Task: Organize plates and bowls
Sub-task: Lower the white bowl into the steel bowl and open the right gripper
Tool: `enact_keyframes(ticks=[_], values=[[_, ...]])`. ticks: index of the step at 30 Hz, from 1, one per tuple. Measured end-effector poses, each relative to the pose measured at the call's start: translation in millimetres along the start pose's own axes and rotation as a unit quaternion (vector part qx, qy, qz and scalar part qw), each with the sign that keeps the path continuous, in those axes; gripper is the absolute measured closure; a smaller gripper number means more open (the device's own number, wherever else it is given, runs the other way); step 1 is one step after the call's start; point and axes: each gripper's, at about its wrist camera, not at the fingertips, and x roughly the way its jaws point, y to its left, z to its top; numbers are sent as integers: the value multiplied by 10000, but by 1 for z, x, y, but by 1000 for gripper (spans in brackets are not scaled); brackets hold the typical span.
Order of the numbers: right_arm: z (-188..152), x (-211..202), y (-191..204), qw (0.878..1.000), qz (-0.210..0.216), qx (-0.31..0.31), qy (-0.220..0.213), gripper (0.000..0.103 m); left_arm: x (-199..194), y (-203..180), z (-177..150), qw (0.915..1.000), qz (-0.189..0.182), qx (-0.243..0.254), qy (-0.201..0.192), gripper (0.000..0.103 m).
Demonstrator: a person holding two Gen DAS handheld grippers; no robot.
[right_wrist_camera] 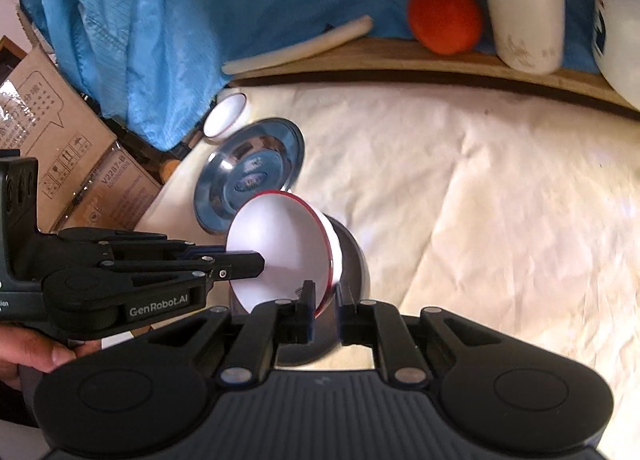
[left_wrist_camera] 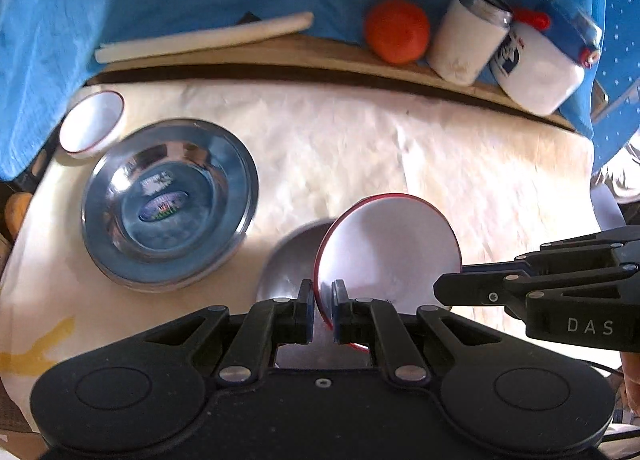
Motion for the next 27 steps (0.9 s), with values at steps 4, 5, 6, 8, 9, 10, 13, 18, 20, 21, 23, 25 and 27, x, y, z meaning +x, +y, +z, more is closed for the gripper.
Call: enact_keyframes(ticks=[4,5,6,8,9,10,13,18,20,21,23,25,27], values=[[-2,6,-1,9998,-6,34,176,91,6,0,-6,9999,14,9,168,94],[-2,8,-1,9998,-6,42,213,91,8,1,-7,9998,7,-19,212,94],[-2,10,-1,9997,-8,39,244,91,9,2,-8,9997,2,-38,255,94],[-1,13,0,9996,-10,25,299,91,11,4,-9,9995,-4,-77,313,93],[-1,14,1,9995,-12,16,327,91,12,6,-10,9994,-12,-102,345,93],[-1,15,1,9994,-15,11,358,90,14,7,-11,9992,-23,-123,376,93],[-1,18,2,9990,-27,13,439,90,19,10,-12,9989,-30,-154,445,92],[2,23,3,9988,-28,23,496,88,25,10,-14,9984,60,-110,550,89],[3,26,4,9986,-42,33,523,87,27,12,-14,9982,69,-126,588,89],[4,27,3,9985,-42,35,539,87,28,13,-14,9980,67,-146,603,88],[4,28,3,9983,-40,53,571,87,29,16,-15,9977,51,-214,634,88],[4,29,2,9983,-27,68,586,87,31,18,-15,9976,53,-261,637,88],[4,31,2,9983,-20,85,583,87,31,18,-15,9977,77,-272,618,88]])
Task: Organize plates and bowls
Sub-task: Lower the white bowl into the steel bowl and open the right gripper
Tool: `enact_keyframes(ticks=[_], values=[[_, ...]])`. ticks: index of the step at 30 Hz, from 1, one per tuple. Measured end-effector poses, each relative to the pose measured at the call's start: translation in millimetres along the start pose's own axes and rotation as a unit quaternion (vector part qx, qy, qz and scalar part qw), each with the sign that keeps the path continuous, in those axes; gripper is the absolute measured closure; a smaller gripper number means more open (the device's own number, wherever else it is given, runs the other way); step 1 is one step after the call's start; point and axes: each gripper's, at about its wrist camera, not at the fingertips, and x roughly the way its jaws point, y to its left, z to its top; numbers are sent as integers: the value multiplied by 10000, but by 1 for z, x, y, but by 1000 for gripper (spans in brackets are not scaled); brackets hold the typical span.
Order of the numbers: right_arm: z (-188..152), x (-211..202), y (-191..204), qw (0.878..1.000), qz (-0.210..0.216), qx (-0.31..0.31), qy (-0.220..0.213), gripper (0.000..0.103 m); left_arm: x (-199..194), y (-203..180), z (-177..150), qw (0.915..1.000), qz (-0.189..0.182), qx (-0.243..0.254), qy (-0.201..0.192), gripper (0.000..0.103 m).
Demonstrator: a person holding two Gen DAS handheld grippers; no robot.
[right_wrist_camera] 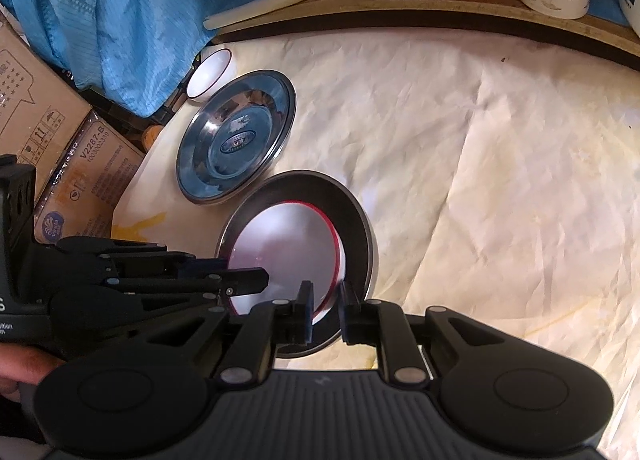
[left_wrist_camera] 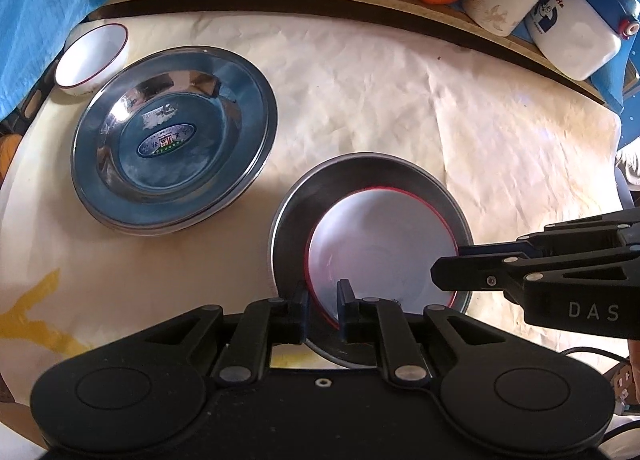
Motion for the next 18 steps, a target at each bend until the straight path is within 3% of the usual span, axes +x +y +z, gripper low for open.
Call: enact_keyframes(ticks=[10,17,18], values=[[1,0,3,9999,-50,27,-125,79,-5,7,1,9996,-103,-209,-134,83],[5,-14,13,9990,-159,-153,-378,51,-23,18,3,9982,-285,-348,-403,76],[6,-15,15,9988,-201,-170,-412,46,-26,21,4,9977,-313,-404,-450,70]])
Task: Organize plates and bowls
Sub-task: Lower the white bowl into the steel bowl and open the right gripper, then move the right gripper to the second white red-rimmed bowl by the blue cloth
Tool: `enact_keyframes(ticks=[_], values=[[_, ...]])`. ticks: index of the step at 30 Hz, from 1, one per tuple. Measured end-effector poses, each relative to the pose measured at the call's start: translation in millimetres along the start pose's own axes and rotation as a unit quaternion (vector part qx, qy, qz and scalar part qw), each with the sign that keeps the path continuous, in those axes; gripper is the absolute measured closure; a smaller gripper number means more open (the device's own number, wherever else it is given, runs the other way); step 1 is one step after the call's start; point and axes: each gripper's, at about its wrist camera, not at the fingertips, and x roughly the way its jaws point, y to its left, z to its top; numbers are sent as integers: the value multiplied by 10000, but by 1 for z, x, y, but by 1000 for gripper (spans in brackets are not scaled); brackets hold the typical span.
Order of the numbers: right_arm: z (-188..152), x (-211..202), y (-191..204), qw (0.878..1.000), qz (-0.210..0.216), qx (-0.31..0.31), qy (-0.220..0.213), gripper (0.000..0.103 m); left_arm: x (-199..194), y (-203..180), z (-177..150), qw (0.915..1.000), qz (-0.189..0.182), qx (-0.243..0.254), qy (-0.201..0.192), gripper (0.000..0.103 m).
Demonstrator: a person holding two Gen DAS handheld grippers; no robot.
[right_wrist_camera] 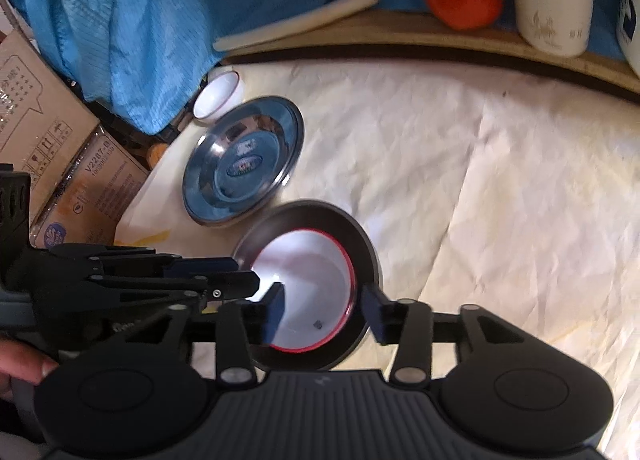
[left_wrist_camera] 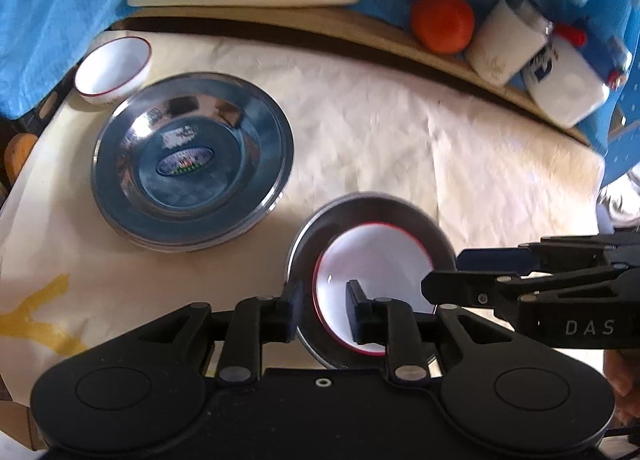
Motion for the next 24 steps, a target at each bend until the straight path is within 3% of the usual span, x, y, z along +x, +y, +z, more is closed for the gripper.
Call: enact_keyframes(ticks=[1,2,6,7,10,13,16,22,24], values=[[1,-2,2,10000,-29,-28,-50,45,-4,3,1,9999,90,-53,-69,55],[2,-4,3,9999,-30,-50,-101,41,-9,6,2,9997,186,-84,-164,48],[10,-6,12,9996,47,-134,-263,29,-27,28,8,9972,375,-423,-499,35],[13,-6,15,9994,62,-189,-298,27,-31,35,11,9956,516,-518,-594,26],[24,-3,26,9983,62,-382,-442,15,-35,51,17,9892,1033,-639,-816,13],[39,3,36,9970,58,-477,-602,8,-34,62,25,9791,1645,-663,-991,7],[55,12,40,9957,51,-520,-761,5,-27,65,35,9647,2370,-315,-1103,5],[92,36,38,9927,267,-556,-1034,5,-14,71,52,9412,3086,307,-1341,1],[104,46,36,9923,358,-576,-1035,5,-9,71,57,9368,3203,502,-1314,1]])
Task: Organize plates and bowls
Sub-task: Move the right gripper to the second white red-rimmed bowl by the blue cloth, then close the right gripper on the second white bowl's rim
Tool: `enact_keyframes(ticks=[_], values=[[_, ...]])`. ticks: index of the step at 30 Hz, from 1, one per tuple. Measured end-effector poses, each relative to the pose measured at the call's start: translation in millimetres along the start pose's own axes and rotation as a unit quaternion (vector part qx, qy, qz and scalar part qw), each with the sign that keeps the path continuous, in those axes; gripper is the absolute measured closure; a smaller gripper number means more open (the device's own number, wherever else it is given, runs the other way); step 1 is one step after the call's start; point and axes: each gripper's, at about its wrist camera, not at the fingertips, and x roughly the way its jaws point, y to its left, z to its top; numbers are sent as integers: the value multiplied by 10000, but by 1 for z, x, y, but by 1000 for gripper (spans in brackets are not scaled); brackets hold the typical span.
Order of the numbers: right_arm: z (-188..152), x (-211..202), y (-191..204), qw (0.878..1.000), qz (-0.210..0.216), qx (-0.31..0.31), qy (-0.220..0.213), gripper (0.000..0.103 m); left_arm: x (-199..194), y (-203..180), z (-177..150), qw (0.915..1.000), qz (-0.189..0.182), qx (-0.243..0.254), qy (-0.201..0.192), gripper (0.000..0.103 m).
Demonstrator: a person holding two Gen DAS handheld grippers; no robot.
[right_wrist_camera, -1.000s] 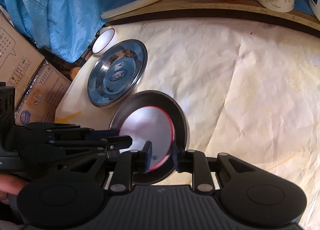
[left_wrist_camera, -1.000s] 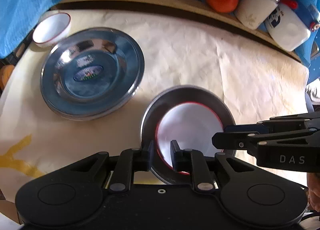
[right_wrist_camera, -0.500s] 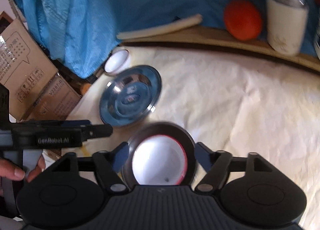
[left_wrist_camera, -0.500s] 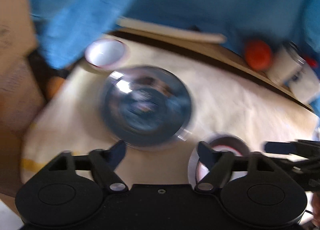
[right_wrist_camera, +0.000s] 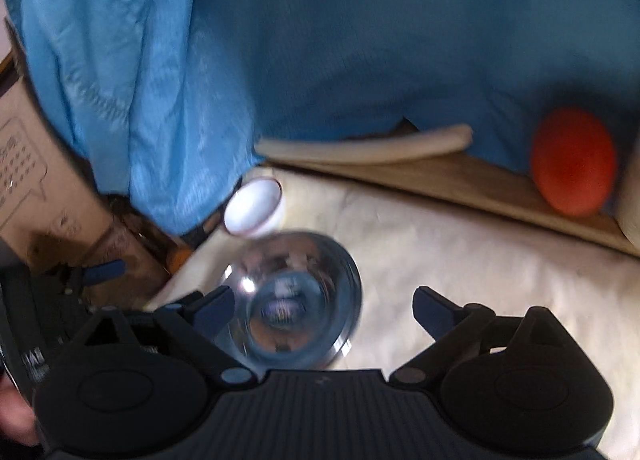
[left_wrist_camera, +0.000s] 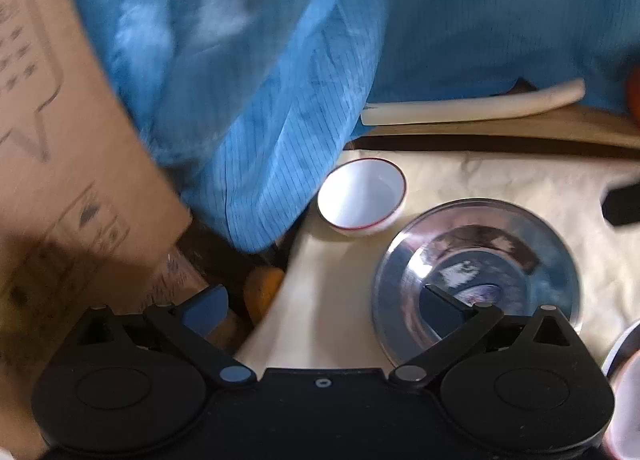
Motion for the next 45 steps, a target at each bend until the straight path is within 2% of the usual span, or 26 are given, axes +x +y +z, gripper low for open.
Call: enact_keyframes(ticks=[2,5,8,14,17,22,27,31,35,38,40,45], values=[[9,10,-2,10000,80,4,13,5,6,-1,4,9998,-105,150,-40,1],[20,25,-5,9998,209,0,71,5,12,2,10,9991,-407,51,-78,1],[30,41,-8,9992,355,72,155,10,18,6,14,9977,-621,-238,-110,2],[36,52,-19,9980,466,413,120,15,25,5,15,9918,-560,-1132,-212,7],[40,56,-22,9971,557,499,148,19,28,9,11,9820,-562,-1791,-197,9],[47,65,-18,9974,545,452,132,23,42,23,11,9563,-487,-2882,4,10],[55,74,-17,9975,537,419,172,23,56,31,13,9332,-196,-3584,173,13],[58,86,-15,9968,595,461,276,28,64,29,19,9223,-106,-3860,186,20],[60,99,-10,9962,661,450,352,40,70,31,22,9137,-2,-4060,197,28],[61,110,-7,9959,673,452,391,45,76,32,21,9051,63,-4241,292,33],[63,118,-5,9962,624,458,406,49,80,32,19,9008,80,-4327,350,41],[63,133,1,9957,678,439,450,56,90,35,15,8922,30,-4498,417,52]])
